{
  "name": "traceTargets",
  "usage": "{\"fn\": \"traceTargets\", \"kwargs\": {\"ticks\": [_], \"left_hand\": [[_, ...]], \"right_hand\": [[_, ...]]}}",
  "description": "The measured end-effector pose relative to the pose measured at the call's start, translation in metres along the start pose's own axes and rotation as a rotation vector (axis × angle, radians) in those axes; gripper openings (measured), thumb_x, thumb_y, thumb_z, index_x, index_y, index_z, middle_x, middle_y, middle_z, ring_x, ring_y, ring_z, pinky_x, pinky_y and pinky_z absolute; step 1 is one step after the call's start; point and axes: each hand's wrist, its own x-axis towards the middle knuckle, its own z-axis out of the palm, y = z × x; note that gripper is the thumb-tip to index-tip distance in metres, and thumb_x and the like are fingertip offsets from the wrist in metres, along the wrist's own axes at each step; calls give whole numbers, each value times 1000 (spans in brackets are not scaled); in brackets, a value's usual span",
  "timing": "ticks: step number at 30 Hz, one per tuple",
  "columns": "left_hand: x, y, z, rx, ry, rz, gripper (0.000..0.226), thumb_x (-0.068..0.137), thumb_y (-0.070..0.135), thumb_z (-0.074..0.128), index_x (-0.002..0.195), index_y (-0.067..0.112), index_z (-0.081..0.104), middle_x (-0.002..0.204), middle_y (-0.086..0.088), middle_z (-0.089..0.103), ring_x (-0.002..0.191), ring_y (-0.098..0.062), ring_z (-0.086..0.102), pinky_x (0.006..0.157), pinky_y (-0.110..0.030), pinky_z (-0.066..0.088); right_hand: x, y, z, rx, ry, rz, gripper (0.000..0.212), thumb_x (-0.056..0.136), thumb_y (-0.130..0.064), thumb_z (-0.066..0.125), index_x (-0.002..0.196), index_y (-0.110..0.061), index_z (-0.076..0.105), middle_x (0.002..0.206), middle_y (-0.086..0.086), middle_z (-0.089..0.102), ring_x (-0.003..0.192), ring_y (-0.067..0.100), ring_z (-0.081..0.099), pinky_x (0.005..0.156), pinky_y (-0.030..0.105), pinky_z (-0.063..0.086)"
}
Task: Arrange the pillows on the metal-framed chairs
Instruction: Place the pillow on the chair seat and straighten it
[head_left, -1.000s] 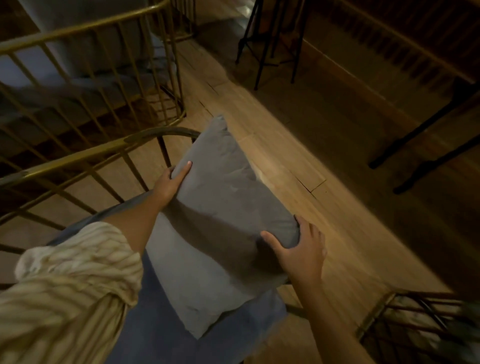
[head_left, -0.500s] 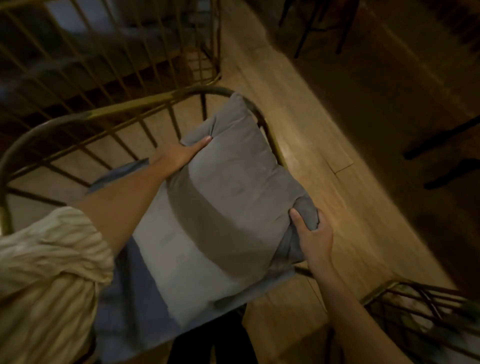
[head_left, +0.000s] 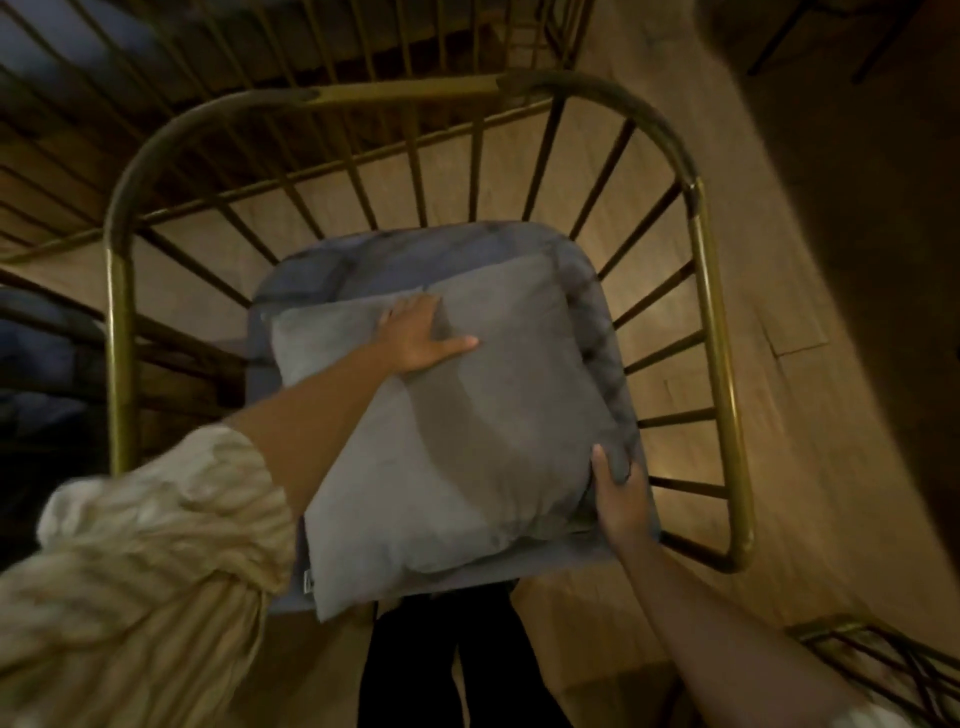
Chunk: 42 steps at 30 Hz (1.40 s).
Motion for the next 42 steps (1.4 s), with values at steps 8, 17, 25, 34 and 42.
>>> {"fn": "traceTargets", "kwargs": {"ticks": [8,17,25,34,42], "left_hand": [[-123,-96,72,-560,513,-354,110,73,62,76,156,16,21,162,-9,24,149,-29,21,121,-46,22],[-136,-139,86,-1080,284,-629,122,48,62,85,151,21,34,148,-6,48,132,-34,48,108,-57,42],[-141,-131,65,-1024,340,-612,106,54,47,92,143,13,46,143,-8,54,129,-33,51,106,-52,45],[-164,-141,78,-1085,244,-581,132,36,61,91,148,18,36,142,-5,51,127,-33,52,105,-56,45],[-173,-135,79,-1130,244,-617,118,52,52,91,148,16,35,144,-8,51,127,-34,52,106,-56,44]], "right_hand": [[31,-30,-4,-194,43,24,99,74,-88,45,147,-20,44,148,13,50,135,38,46,113,51,36],[51,-69,24,-78,-154,6,116,57,-78,71,152,-20,36,152,3,46,135,29,47,107,40,43],[12,-34,9,58,-185,73,91,72,-60,77,147,-19,44,144,1,54,129,26,53,97,36,47],[10,-15,13,53,-236,77,88,79,-54,73,150,-20,36,151,3,46,136,28,46,103,39,43],[6,-18,11,-6,-180,38,83,83,-52,72,151,-18,36,152,5,45,137,30,45,96,35,41]]}}
